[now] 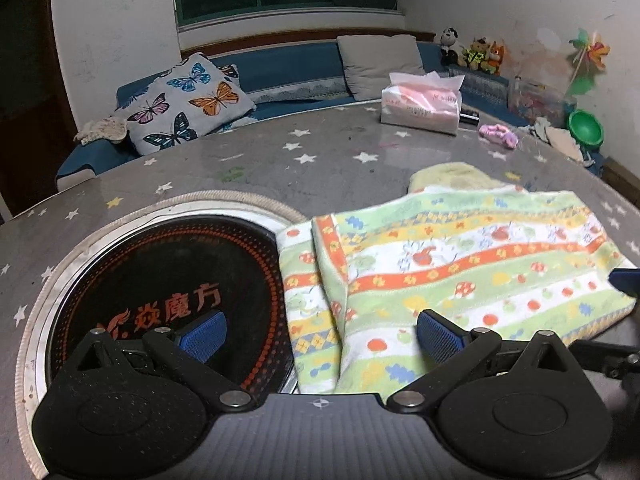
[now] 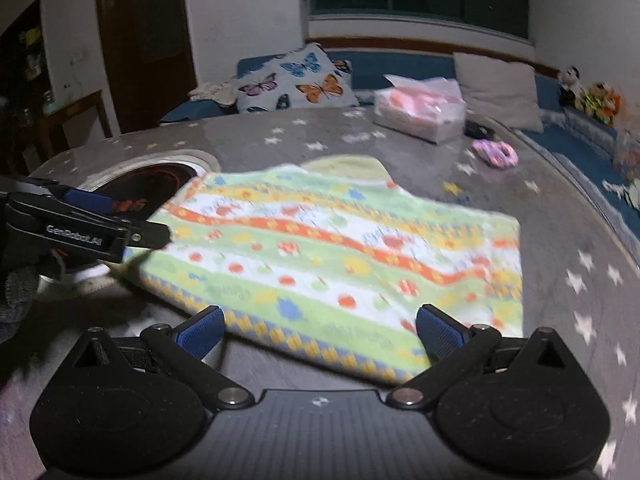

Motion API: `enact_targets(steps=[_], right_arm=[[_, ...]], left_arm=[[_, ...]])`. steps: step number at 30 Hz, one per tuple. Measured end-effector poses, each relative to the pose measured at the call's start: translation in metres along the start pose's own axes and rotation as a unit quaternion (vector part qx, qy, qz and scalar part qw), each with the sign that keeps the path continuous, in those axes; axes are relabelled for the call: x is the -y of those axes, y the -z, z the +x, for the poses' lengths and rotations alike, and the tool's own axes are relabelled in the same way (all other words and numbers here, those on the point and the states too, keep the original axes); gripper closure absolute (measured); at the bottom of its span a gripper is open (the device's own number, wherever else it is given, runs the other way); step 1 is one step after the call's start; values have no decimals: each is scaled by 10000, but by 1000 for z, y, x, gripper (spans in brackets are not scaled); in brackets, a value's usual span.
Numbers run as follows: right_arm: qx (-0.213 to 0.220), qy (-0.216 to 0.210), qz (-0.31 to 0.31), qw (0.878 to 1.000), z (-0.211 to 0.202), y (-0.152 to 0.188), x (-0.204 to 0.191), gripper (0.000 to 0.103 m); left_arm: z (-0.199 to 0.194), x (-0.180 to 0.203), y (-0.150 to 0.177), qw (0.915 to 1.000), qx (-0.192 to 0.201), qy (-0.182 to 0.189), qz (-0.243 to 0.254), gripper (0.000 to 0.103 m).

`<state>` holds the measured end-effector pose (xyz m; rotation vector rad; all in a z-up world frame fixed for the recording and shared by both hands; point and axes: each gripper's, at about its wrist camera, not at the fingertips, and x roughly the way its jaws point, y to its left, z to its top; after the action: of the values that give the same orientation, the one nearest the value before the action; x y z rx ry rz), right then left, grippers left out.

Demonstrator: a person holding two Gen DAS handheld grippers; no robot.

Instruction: Fold clothes

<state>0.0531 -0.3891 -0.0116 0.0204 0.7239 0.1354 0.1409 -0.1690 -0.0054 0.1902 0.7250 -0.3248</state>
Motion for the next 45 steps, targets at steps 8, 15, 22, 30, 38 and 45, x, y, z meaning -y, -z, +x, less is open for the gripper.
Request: enact_targets(steps=[8, 15, 22, 30, 38, 45], right_arm=[[98, -20, 196, 9998, -16, 4, 13, 0], [249, -73, 124, 9996, -21, -3, 13, 0], [39, -11, 204, 9998, -5, -3, 18, 0], [68, 156, 400, 9991, -10, -6, 13, 0], [100, 321, 465, 9984, -19, -1, 3, 0], [88, 402, 492, 9979, -23, 7, -5, 0]], left_arm=[[-5, -5, 4, 9999, -12, -56, -126, 0], [-9, -10, 2, 9997, 23, -67, -242, 0], [-1, -11, 5, 9995, -113, -118, -272, 0], [-12, -8, 5, 9994, -165, -17, -314, 0], [-28, -1, 13, 9994, -141, 79, -292, 0], [-37, 4, 22, 9995, -154, 166, -215, 0]])
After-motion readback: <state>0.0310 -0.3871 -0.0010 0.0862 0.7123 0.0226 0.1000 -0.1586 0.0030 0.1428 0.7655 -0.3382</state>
